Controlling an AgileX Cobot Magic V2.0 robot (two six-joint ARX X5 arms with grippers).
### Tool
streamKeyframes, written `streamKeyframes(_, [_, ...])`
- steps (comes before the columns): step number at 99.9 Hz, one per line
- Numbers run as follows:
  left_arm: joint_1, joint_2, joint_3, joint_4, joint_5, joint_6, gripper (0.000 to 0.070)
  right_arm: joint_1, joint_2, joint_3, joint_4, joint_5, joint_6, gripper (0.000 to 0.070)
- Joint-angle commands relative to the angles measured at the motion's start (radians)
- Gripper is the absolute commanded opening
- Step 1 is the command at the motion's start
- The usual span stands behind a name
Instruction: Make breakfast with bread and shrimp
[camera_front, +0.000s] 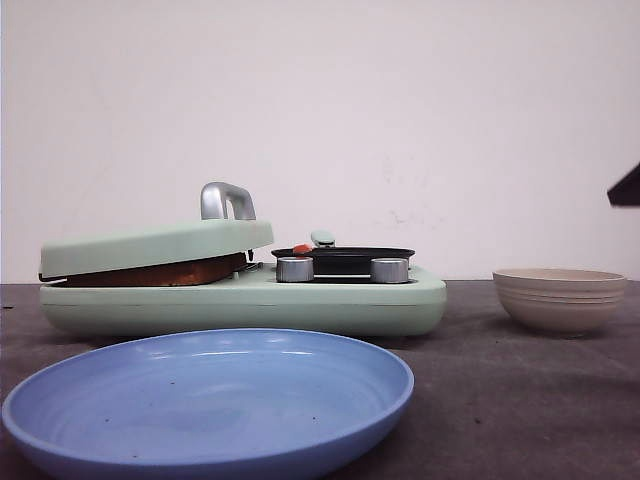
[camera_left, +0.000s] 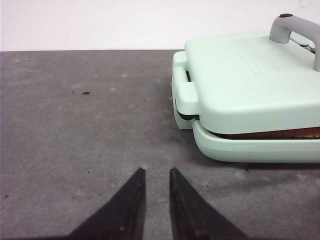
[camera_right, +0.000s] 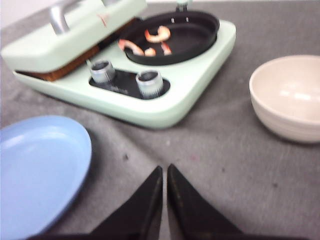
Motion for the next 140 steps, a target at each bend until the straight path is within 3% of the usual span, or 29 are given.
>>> streamKeyframes(1, [0.001, 0.0, -0.018, -0.004, 0.002, -0.004, 0.0002, -0.022, -0.032, 0.0, -0.002, 0.019, 0.001, 0.0006])
streamKeyframes(17, [0.001, 0.0, -0.018, -0.004, 0.002, -0.005, 0.0002, -0.121, -0.164, -0.005, 0.013, 0.193, -0.227, 0.0006])
streamKeyframes(33, [0.001, 0.0, -0.018, -0.004, -0.002, -0.005, 0.0002, -0.233, -0.256, -0.021, -0.048, 0.309, -0.272, 0.0004])
streamKeyframes(55, [0.001, 0.0, -0.018, -0.004, -0.002, -0.004, 0.0002, -0.276, -0.33, -0.166, -0.003, 0.281, -0.245, 0.0004])
streamKeyframes(61, [0.001, 0.0, -0.018, -0.004, -0.002, -0.005, 0.0002, -0.284, -0.331, -0.163, -0.066, 0.275, -0.25, 0.0004])
streamKeyframes(140, [0.001, -0.001, -0.018, -0.004, -0.002, -0.005, 0.0002, -0.295, -0.331, -0.162, -0.028, 0.271, -0.252, 0.0004])
